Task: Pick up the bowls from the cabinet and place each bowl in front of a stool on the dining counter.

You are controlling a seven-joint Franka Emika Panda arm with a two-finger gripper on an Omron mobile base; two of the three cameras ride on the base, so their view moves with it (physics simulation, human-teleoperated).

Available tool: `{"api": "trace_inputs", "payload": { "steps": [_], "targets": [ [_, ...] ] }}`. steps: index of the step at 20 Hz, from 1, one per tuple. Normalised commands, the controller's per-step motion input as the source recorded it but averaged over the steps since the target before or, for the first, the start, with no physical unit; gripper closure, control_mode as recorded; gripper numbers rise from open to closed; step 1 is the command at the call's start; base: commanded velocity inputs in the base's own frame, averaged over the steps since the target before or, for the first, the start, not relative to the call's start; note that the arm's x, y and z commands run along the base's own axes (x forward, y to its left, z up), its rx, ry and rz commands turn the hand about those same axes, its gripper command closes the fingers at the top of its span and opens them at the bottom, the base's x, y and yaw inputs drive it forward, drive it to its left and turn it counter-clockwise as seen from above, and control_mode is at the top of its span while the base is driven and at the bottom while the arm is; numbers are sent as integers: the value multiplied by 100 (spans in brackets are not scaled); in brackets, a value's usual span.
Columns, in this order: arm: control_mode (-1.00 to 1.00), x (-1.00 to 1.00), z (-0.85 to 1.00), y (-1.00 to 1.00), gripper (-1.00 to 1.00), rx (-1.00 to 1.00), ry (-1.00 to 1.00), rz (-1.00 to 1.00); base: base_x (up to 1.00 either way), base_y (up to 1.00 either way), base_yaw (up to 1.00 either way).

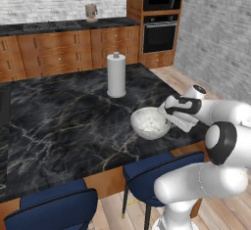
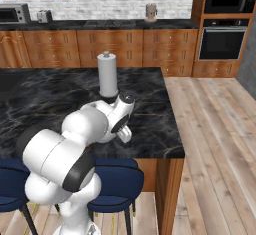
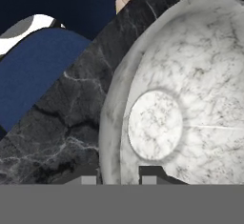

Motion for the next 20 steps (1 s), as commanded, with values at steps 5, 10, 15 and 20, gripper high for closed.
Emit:
{"api": "trace_inputs", "payload": {
  "steps": [5, 10, 15, 20],
  "targets": [
    [-100, 1, 0, 0, -100, 0, 0, 3, 0, 0, 0],
    [-100, 0, 2, 0, -100, 0, 0, 0, 0, 0, 0],
    [-100, -37, 37, 0, -100, -13, 0, 1, 0, 0, 0],
    [-100, -92, 82, 0, -100, -23, 0, 13, 0, 0, 0]
  ]
}}
